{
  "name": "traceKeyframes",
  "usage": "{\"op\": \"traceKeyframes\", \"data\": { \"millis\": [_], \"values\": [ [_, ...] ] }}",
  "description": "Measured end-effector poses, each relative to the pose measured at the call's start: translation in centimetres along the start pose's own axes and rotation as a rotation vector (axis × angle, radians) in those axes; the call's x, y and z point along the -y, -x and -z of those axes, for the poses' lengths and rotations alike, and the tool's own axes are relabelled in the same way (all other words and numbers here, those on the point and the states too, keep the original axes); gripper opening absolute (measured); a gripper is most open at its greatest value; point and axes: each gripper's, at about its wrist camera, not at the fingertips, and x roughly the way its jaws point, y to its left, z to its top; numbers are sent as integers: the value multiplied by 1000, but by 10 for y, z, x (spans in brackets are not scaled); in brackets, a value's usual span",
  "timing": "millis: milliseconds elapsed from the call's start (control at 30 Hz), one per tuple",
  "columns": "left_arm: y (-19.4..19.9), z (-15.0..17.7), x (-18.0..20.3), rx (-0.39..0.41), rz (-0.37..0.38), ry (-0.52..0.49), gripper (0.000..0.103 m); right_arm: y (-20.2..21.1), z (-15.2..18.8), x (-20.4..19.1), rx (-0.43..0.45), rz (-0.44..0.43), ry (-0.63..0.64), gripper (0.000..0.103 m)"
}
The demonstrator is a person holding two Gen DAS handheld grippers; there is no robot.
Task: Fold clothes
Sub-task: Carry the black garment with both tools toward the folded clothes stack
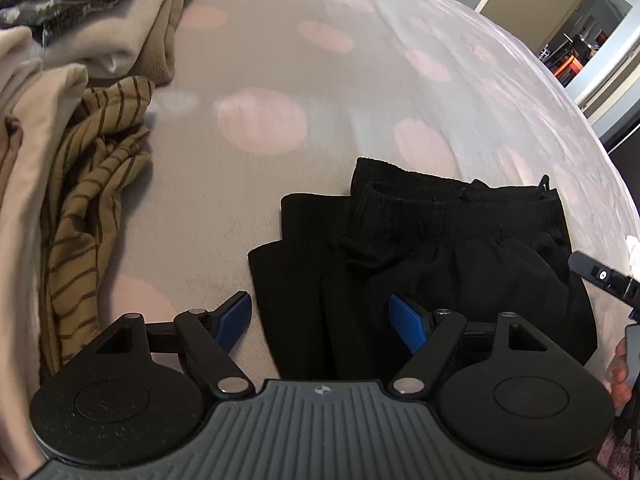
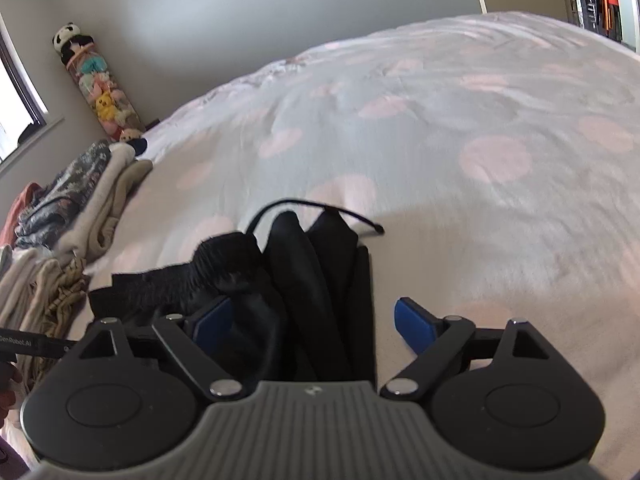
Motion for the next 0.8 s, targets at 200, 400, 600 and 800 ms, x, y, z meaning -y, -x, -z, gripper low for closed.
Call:
{"op": "traceKeyframes", "data": {
  "millis": [200, 400, 600, 800],
  "values": [
    [-7, -1, 2, 28, 12, -8, 75, -19, 1, 2, -26, 2, 5, 91],
    [-14, -3, 22, 64, 13, -133, 56, -27, 2, -6, -18, 7, 70, 80],
    [-16, -3, 25, 83, 35, -148, 34, -30, 6, -11, -20, -40, 106, 42],
    [-13, -3, 28, 102, 31, -161, 16, -26, 8, -16, -10, -72, 125, 18]
  ]
}}
